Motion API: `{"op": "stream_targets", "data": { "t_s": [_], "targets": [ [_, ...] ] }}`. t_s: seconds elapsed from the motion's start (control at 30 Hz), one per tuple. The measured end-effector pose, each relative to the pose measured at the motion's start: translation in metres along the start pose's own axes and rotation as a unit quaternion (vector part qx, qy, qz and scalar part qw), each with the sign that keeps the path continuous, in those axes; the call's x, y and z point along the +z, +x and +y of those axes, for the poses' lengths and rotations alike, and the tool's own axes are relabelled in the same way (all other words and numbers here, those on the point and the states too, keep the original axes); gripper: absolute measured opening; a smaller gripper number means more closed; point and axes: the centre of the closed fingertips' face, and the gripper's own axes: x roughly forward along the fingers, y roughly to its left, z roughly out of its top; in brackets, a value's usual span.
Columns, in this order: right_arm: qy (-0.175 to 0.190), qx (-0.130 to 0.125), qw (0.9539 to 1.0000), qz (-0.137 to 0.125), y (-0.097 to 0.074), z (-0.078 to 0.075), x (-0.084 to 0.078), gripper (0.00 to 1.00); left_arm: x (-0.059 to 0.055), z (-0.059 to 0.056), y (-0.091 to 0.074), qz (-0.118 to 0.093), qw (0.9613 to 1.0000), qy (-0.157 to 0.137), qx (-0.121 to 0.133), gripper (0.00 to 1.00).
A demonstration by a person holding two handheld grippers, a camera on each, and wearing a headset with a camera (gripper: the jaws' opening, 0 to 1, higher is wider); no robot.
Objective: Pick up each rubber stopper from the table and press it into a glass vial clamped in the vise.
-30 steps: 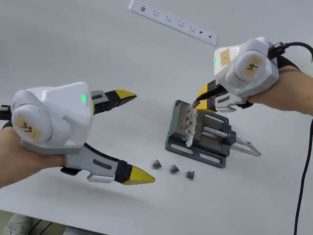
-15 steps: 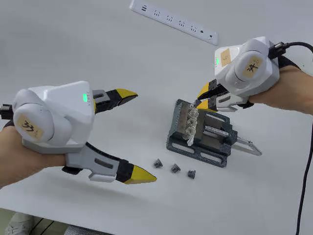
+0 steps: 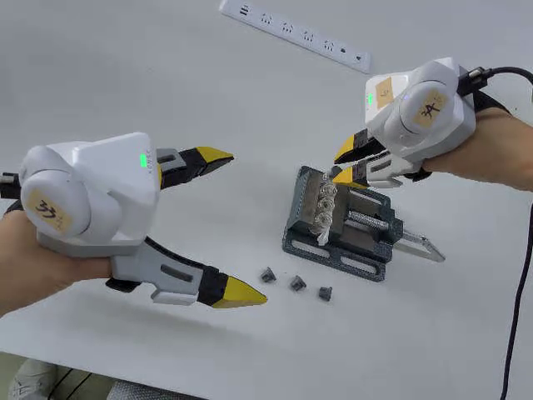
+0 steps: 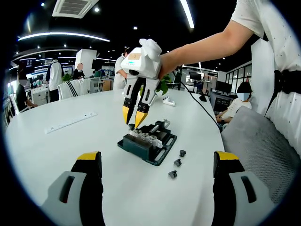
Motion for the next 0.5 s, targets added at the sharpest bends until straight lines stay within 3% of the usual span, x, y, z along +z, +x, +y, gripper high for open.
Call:
{"op": "stream_targets", "data": {
  "t_s": [0.1, 0.3, 0.5],
  "targets": [
    [0.005, 0.0, 1.0, -0.008, -0.003, 0.0, 0.004, 0.13, 0.0, 0.0, 0.0, 0.0, 1.0, -0.001, 0.001, 0.98],
    [0.019, -0.002, 0.9994, -0.03, -0.013, -0.002, 0.007, 0.06, 0.001, 0.0, -0.001, -0.002, 1.0, -0.001, 0.001, 0.98],
    [0.021, -0.001, 0.9995, -0.024, -0.013, -0.001, 0.003, 0.03, 0.0, -0.001, 0.0, -0.001, 1.0, -0.001, 0.0, 0.98]
  ]
}}
